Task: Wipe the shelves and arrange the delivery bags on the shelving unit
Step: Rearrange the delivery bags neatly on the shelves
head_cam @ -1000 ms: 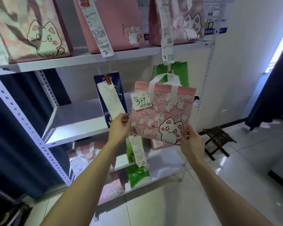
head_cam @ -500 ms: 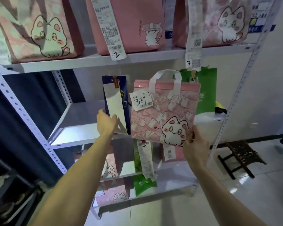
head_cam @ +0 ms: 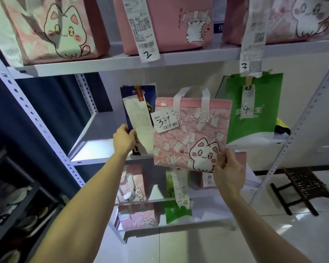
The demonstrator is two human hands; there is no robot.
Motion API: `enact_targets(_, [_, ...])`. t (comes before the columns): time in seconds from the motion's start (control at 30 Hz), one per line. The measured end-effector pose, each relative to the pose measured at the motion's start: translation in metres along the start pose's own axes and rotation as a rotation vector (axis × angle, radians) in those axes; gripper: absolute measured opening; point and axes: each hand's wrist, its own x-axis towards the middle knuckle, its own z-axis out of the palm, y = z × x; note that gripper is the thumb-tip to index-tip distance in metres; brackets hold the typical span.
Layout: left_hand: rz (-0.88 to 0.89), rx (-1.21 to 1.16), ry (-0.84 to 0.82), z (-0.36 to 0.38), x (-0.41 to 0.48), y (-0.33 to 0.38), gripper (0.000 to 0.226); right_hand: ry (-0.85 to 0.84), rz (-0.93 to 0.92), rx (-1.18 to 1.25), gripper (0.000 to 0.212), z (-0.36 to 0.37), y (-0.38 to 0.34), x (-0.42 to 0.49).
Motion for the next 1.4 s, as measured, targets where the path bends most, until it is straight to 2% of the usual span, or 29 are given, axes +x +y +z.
enact_targets(0.33, [-0.092, -0.021, 0.13, -0.119, 0.037, -0.087, 0.01, -0.133, -0.11, 0.033, 0.017, 0.102, -0.086, -0.022])
enact_targets(0.5, [-0.11, 0.05, 0.205, -0.162, 0.052, -0.12, 0.02, -0.178, -0.09, -0.016, 0.02, 0.14, -0.117, -0.037])
enact_targets(0.73, [-0.085, 0.091, 0.148, -0.177, 0.065, -0.137, 0.008, -0.172, -0.066, -0.046, 0.013, 0.169, -0.13, -0.044])
enact_targets(0.83, [-0.067, 0.133, 0.119, -0.172, 0.061, -0.136, 0.027, -0.167, -0.055, -0.048, 0.013, 0.171, -0.129, -0.044])
enact_targets(1.07, [-0.006, 0.051, 0.107, -0.167, 0.043, -0.139, 0.074, -0.168, -0.02, -0.071, 0.018, 0.159, -0.136, -0.051])
enact_targets(1.13, [0.035, 0.063, 0.155, -0.164, 0.035, -0.141, 0.072, -0.169, -0.018, -0.063, 0.02, 0.155, -0.137, -0.055])
enact_targets(1.27, [0.145, 0.058, 0.245, -0.156, 0.007, -0.131, 0.048, -0.148, -0.001, -0.006, 0.015, 0.146, -0.129, -0.056])
enact_targets(1.4, [0.215, 0.049, 0.211, -0.134, -0.013, -0.113, 0.039, -0.148, 0.014, -0.031, 0.016, 0.126, -0.115, -0.053])
